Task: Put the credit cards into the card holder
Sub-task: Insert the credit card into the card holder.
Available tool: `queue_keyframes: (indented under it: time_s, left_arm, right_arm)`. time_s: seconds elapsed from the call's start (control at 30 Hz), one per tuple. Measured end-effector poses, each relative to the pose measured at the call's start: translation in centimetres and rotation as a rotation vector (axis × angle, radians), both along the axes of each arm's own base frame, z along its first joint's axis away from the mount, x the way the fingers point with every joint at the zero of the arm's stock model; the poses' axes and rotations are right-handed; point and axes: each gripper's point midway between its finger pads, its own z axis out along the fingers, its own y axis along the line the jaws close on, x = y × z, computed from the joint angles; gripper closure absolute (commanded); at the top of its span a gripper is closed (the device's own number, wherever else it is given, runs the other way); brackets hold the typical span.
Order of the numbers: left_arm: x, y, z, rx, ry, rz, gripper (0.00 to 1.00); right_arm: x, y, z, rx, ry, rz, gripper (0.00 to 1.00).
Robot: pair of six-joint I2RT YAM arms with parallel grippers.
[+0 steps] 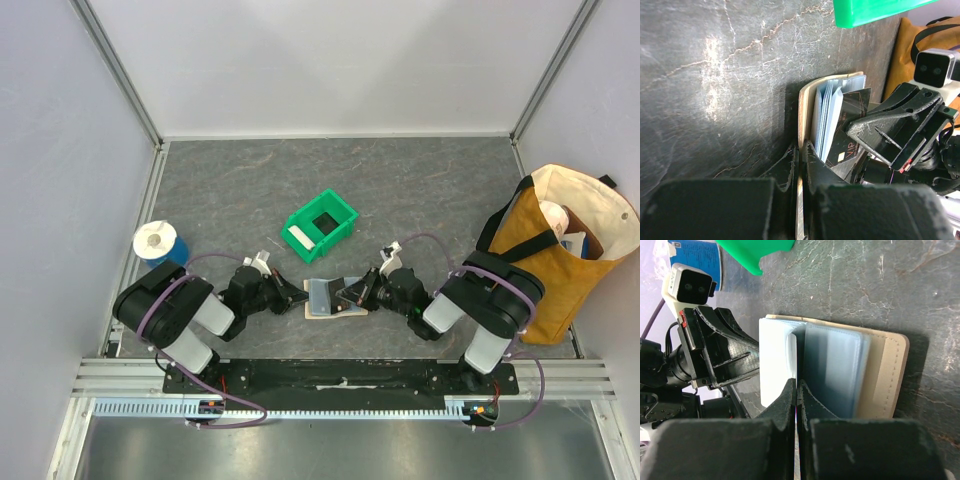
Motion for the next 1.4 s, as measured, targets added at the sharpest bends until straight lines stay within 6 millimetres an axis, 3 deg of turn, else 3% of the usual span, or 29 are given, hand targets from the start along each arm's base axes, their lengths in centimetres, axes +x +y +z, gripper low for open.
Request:
queue_keyframes:
  time_s: [0.63, 1.1, 1.3, 1.4]
  left_arm:
    - [-0.1, 0.0, 0.1, -0.002, -0.002, 0.015, 0.98]
    - [-0.3, -0.2, 0.3, -0.017, 0.012, 0.037, 0.98]
    - [-0.4, -0.3, 0.3, -0.021, 0.014, 0.035, 0.98]
    - [-0.4, -0.3, 0.3, -0.024, 0.017, 0.037, 0.98]
  right_arm:
    - [0.7, -0.5, -0.3, 0.019, 0.042, -0.082, 1.0]
    - [-0.4, 0.7, 0.2, 0.053, 0.073, -0.1, 0.99]
    - [-0.8, 0.7, 0.1, 0.065, 0.103, -0.134, 0.92]
    - [-0.8, 0.8, 0.1, 0.069, 0.11, -0.137, 0.8]
